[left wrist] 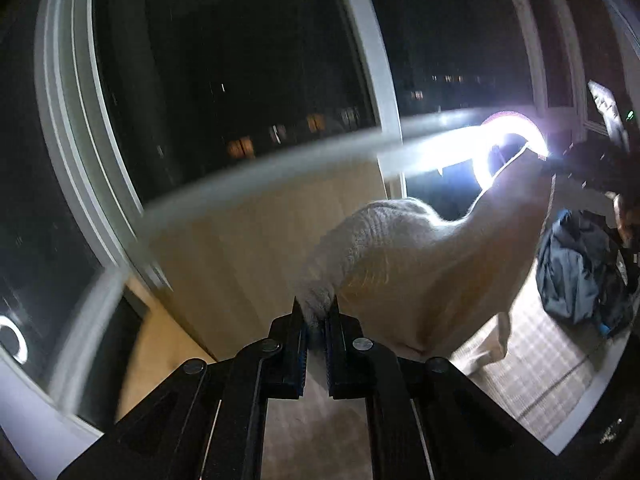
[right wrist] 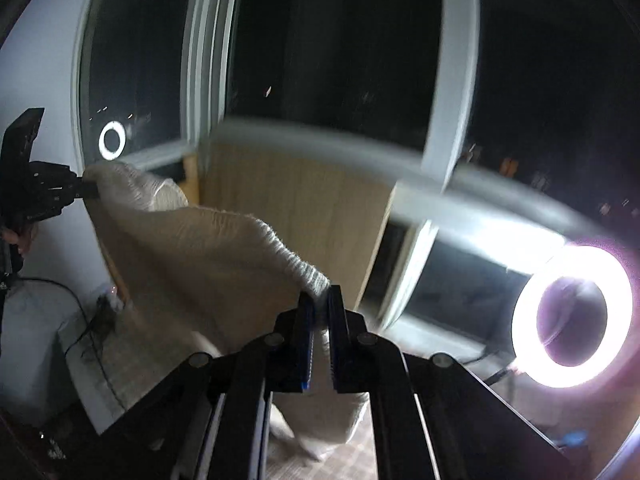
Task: Fold clothes
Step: 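Lift the sweater with both grippers and shake it open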
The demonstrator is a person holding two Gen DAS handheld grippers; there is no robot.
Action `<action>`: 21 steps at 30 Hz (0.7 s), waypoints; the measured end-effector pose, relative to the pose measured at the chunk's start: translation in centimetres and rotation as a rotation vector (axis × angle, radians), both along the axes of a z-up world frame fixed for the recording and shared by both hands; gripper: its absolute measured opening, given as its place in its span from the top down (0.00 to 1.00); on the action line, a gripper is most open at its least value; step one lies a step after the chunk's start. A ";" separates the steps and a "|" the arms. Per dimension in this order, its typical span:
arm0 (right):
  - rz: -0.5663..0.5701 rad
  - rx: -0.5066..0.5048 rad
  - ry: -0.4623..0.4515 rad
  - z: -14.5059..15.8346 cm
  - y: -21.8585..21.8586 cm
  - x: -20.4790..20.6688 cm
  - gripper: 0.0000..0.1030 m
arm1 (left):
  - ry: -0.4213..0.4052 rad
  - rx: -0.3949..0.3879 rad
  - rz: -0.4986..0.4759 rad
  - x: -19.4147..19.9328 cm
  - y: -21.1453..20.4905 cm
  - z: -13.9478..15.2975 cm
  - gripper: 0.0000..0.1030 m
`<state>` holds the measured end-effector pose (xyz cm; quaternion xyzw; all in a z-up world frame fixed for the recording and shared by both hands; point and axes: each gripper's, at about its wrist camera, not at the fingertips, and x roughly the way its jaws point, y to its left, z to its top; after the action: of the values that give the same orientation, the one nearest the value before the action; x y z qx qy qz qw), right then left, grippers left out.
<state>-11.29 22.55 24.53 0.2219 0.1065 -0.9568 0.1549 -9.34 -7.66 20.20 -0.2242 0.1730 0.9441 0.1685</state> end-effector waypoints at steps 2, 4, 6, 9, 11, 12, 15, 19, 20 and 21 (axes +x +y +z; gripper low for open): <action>-0.019 0.012 0.072 3.1 0.3 2.8 0.94 | 0.050 0.001 -0.020 1.7 0.0 2.2 0.94; -0.041 0.020 0.132 5.6 0.7 5.3 0.94 | 0.089 0.013 -0.042 3.3 -0.6 3.7 0.94; -0.058 0.035 0.169 7.4 0.9 7.2 0.94 | 0.127 0.023 -0.064 4.9 -1.2 5.3 0.94; -0.082 0.091 0.204 8.6 0.6 8.7 0.94 | 0.143 0.004 -0.065 5.2 -1.0 6.2 0.94; -0.097 0.122 0.208 8.8 0.8 9.0 0.94 | 0.146 -0.010 -0.066 4.6 0.2 6.2 0.94; -0.106 0.132 0.204 8.7 0.7 8.9 0.94 | 0.143 -0.017 -0.068 4.2 0.5 6.0 0.94; -0.136 0.159 0.174 7.6 0.8 7.3 0.94 | 0.098 -0.046 -0.076 2.3 1.6 4.2 0.94; -0.136 0.165 0.036 1.4 1.2 1.1 0.94 | -0.026 -0.109 -0.060 -2.8 3.3 -2.6 0.94; -0.139 0.164 -0.008 -1.1 1.3 -0.7 0.94 | -0.068 -0.116 -0.055 -4.2 3.5 -5.0 0.94; -0.136 0.160 -0.062 -4.3 1.4 -2.8 0.93 | -0.125 -0.127 -0.042 -6.3 3.7 -8.6 0.93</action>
<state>-14.05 23.94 20.26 0.2695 0.1623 -0.9463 0.0746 -15.62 -3.96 11.64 -0.2892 0.2265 0.9117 0.1840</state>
